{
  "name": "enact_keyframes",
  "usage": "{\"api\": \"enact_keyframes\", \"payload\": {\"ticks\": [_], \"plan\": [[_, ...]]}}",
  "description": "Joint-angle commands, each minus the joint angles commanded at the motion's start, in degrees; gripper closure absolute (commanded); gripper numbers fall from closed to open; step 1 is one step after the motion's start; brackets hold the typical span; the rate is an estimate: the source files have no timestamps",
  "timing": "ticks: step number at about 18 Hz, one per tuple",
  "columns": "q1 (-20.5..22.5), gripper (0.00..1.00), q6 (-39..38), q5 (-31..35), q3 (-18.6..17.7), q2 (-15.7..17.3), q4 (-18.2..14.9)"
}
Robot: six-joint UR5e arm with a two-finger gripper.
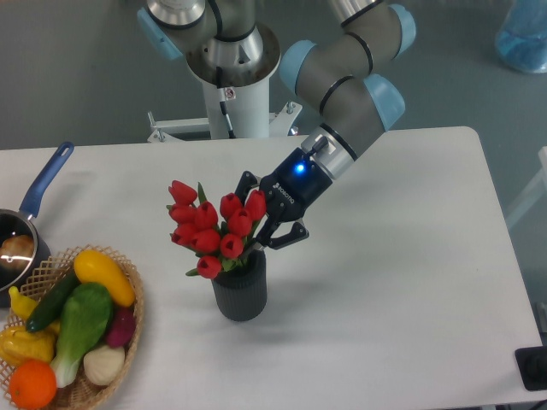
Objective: Pick up the flowers from the vase
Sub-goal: 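Lift the gripped tulips straight up out of the black vase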
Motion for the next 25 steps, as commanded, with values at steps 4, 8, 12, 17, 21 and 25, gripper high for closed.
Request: {"api": "enact_keyframes", "payload": {"ticks": [4,8,12,17,21,25], "plan": [[0.26,0.62,0.0,-0.78,0.0,0.44,-0.09],[0.26,0.62,-0.09,-3.33,0.0,0.97,-0.09],[0.53,0.62,-2.28,-4.66,0.17,1.76,-0.09],[0.79,0.62,-3.51,-4.83,0.61,3.16,-0.18],[0.97,0.62,-5.27,-4.83,1.23,3.52,-0.18],[1.05,0.62,-7.38,-4.92,1.58,4.74,-0.18]]}}
